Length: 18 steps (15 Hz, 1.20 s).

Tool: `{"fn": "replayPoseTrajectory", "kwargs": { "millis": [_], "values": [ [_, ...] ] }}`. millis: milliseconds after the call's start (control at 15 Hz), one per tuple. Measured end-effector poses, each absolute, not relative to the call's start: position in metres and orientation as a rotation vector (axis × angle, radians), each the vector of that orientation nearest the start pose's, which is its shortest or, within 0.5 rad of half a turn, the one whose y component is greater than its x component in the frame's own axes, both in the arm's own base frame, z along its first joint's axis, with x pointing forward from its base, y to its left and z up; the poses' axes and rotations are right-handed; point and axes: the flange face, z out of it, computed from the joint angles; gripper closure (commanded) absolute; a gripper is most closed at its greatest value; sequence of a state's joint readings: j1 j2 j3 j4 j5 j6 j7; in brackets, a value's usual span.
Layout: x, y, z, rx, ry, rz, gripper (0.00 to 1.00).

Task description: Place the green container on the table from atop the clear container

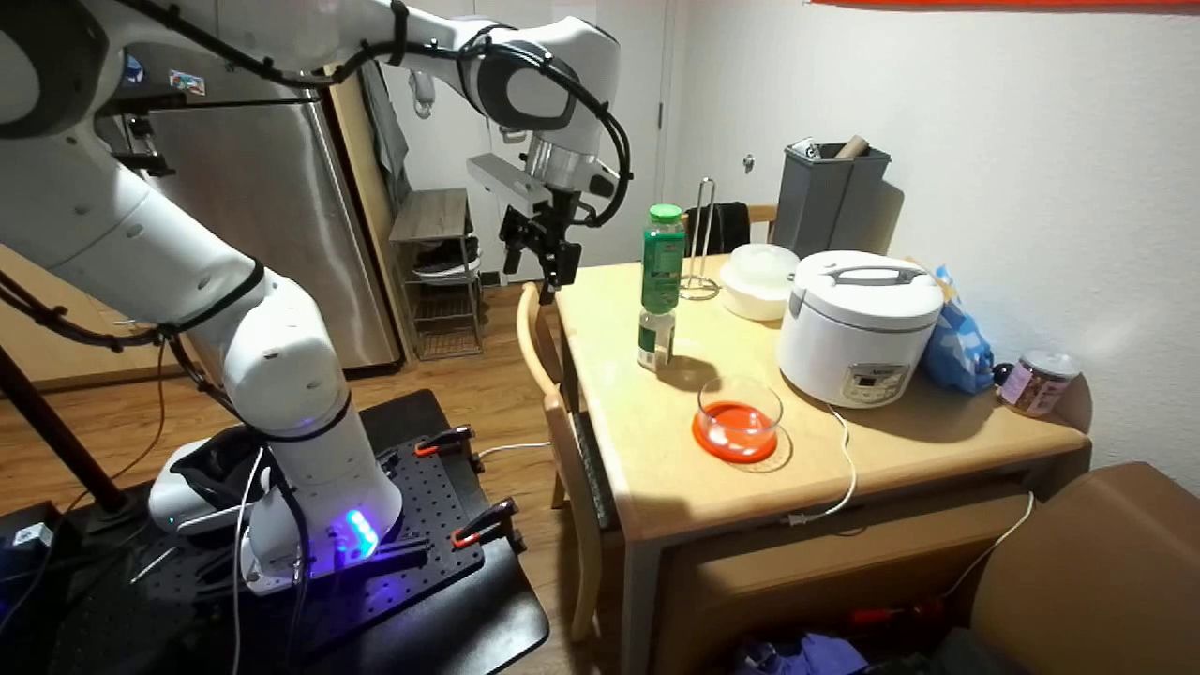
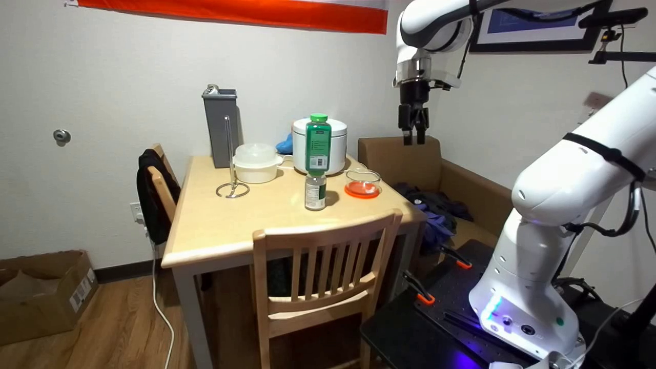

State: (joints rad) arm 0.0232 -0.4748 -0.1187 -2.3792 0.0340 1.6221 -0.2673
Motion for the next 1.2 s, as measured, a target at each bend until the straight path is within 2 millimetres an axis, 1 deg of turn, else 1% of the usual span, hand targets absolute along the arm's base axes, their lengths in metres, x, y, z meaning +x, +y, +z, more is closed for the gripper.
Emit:
{"fn": "replayPoseTrajectory", "kwargs": {
  "millis": [133,333,467,533,600,733,867,1067,1200],
  "values": [
    [0.393,-0.011,0.47,-2.943,-0.31,0.317,0.0],
    [0.432,0.041,0.463,-2.938,-0.428,0.214,0.0],
    [0.456,0.072,0.463,-2.948,-0.514,0.167,0.0],
    [0.466,0.083,0.466,-2.95,-0.546,0.152,0.0],
    [0.474,0.09,0.47,-2.953,-0.565,0.138,0.0],
    [0.483,0.091,0.48,-2.967,-0.547,0.104,0.0],
    [0.487,0.084,0.495,-2.977,-0.502,0.057,0.0],
    [0.493,0.071,0.519,-2.979,-0.46,-0.065,0.0],
    [0.501,0.069,0.532,-2.98,-0.449,-0.169,0.0]
  ]
}}
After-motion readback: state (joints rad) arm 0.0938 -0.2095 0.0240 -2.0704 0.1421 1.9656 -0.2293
